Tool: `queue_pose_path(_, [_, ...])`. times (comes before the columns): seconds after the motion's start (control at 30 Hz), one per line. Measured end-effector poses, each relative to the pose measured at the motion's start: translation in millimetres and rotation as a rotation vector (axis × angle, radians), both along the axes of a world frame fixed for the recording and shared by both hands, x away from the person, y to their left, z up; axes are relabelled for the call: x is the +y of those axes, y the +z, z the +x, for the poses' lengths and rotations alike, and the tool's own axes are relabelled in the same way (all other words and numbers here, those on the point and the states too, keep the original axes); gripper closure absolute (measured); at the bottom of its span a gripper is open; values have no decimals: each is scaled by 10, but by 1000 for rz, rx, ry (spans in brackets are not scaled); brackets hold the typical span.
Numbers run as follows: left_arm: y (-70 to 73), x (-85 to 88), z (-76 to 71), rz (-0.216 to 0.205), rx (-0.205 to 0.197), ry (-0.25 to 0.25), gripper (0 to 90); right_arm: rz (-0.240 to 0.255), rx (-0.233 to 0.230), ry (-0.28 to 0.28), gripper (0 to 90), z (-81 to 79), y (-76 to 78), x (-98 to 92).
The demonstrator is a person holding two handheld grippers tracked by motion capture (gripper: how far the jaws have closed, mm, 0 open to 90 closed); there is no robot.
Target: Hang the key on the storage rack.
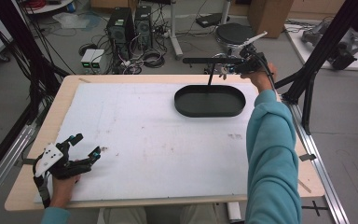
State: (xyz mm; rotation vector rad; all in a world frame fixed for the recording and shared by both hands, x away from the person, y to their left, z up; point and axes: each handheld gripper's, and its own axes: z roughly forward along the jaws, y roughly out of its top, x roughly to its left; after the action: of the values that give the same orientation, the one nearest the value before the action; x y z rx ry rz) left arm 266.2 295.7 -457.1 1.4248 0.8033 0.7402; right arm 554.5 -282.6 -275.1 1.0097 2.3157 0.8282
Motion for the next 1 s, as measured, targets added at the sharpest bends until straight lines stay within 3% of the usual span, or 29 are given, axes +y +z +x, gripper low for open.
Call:
queue_pose_path(0.17, [0, 0, 0, -1, 0, 0, 134, -9, -16, -8, 581, -15, 7, -1])
queue_pose_path(0.2, [0, 0, 0, 0, 0, 0, 134, -16, -32, -18, 473, -35, 19, -2])
queue_pose_path(0.23, [0, 0, 0, 0, 0, 0, 134, -16, -32, -18, 473, -35, 19, -2])
queue_pose_path(0.27, [0, -2, 0, -2, 0, 0, 134, -42, -65, -56, 276, -64, 36, 3])
queue_pose_path(0.3, [0, -2, 0, -2, 0, 0, 134, -42, -65, -56, 276, -64, 36, 3])
queue_pose_path(0.33, [1, -1, -1, 1, 0, 0, 134, 2, -67, -64, 152, -98, 63, -19])
queue_pose_path(0.43, [1, -1, -2, 4, -1, 0, 134, 78, -15, -55, 20, -184, 106, -47])
queue_pose_path(0.53, [-1, -2, -2, -2, -3, 2, 134, 158, -50, -60, 6, -351, 160, -72])
queue_pose_path(0.6, [-2, -4, -5, -4, -6, 2, 134, 173, -77, -63, 6, -487, 193, -72])
queue_pose_path(0.67, [-2, -2, -5, -6, -6, 3, 134, 158, -75, -52, 6, -608, 228, -52])
queue_pose_path(0.83, [-2, -2, -6, -5, -7, 3, 134, 231, -172, 27, 6, -986, 292, 16])
queue_pose_path(1.0, [-3, 0, -8, -4, -6, 2, 134, 294, -204, 119, 7, -1343, 127, 42])
